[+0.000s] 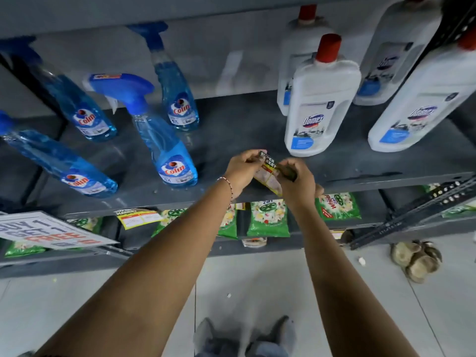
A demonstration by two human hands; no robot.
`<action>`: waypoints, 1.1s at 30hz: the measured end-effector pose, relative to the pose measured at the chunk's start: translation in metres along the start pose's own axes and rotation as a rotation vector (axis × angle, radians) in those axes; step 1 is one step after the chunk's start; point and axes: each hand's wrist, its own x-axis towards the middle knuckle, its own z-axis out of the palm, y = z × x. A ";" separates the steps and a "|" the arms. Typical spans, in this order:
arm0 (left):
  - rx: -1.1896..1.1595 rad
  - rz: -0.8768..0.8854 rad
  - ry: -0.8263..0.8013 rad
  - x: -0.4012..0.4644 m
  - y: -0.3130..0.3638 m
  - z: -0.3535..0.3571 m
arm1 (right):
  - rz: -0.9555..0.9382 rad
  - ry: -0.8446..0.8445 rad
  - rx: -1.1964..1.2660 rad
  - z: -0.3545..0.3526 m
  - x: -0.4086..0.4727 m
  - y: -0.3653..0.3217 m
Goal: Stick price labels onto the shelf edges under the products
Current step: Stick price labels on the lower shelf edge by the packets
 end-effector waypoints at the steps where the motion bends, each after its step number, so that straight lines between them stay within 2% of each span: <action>1: -0.027 0.009 0.030 -0.002 -0.001 0.001 | 0.000 -0.009 0.047 -0.005 -0.001 -0.001; 5: 0.149 0.062 0.155 -0.027 -0.011 0.015 | -0.007 -0.004 0.207 -0.036 -0.009 0.011; 9: 0.120 0.075 0.166 -0.052 -0.014 0.057 | -0.003 0.049 0.089 -0.074 -0.016 0.044; 12: 0.076 0.111 0.136 -0.059 -0.014 0.103 | 0.009 0.164 -0.062 -0.103 -0.013 0.070; 17: 0.119 0.135 0.162 -0.058 -0.021 0.157 | 0.057 0.181 0.003 -0.138 -0.006 0.092; 20: 0.249 0.180 0.185 -0.059 -0.022 0.175 | 0.059 0.175 0.028 -0.148 0.001 0.099; 33: 0.472 0.340 0.185 -0.055 -0.014 0.190 | -0.009 0.287 0.042 -0.143 0.020 0.117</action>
